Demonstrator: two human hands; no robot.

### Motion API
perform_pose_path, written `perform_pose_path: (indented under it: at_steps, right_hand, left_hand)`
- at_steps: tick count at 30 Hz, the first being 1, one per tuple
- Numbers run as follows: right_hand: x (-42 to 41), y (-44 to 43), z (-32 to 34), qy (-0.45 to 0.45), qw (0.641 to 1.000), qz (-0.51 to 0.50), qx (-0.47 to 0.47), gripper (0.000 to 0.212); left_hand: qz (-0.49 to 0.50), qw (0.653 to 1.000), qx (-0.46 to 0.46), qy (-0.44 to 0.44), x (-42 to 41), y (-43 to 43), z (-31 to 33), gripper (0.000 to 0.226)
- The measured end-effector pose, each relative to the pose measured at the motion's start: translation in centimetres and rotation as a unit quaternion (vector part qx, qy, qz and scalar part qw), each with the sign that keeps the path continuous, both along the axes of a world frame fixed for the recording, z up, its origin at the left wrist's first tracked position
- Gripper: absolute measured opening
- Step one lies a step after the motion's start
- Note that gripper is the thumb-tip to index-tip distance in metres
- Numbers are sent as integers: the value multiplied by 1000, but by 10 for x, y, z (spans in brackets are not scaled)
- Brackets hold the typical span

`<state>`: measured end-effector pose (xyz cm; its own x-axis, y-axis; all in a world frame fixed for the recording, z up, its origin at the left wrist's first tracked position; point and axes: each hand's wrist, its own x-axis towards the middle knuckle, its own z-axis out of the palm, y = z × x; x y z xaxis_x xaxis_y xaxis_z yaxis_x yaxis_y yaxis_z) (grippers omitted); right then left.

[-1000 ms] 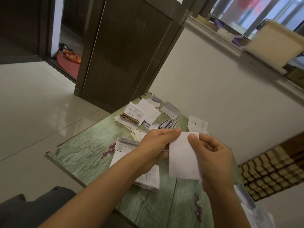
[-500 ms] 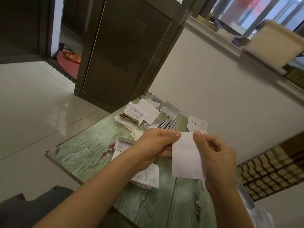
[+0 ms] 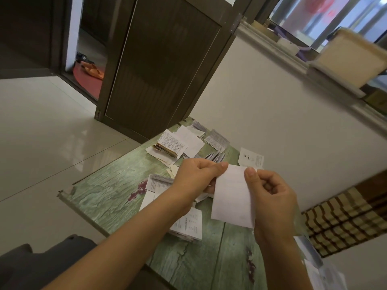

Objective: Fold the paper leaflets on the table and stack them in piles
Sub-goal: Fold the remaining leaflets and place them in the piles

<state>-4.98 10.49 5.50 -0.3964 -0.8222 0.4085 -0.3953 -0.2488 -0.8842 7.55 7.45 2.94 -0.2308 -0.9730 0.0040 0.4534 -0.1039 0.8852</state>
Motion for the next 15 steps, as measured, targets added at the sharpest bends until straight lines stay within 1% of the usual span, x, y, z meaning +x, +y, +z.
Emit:
perform_pose_path:
  at_steps: [2, 5, 8, 11, 13, 15]
  right_hand:
    - [2, -1, 0, -17, 1000, -5, -8, 14]
    - [3, -2, 1, -25, 999, -22, -29, 15]
    - [3, -2, 1, -31, 998, -33, -46, 15]
    - [3, 0, -1, -34, 998, -32, -51, 15]
    - [4, 0, -2, -32, 998, -30, -49, 15]
    - [6, 1, -4, -27, 998, -27, -49, 14]
  left_hand:
    - [-1, 1000, -4, 13, 1, 0, 1, 18]
    - [-40, 998, -8, 47, 1, 2, 4, 13]
    - [-64, 996, 4, 61, 1, 2, 4, 15]
    - [-33, 998, 4, 46, -2, 4, 3, 15]
    - [8, 1000, -3, 29, -7, 7, 3, 15]
    - [55, 998, -9, 20, -11, 10, 4, 21]
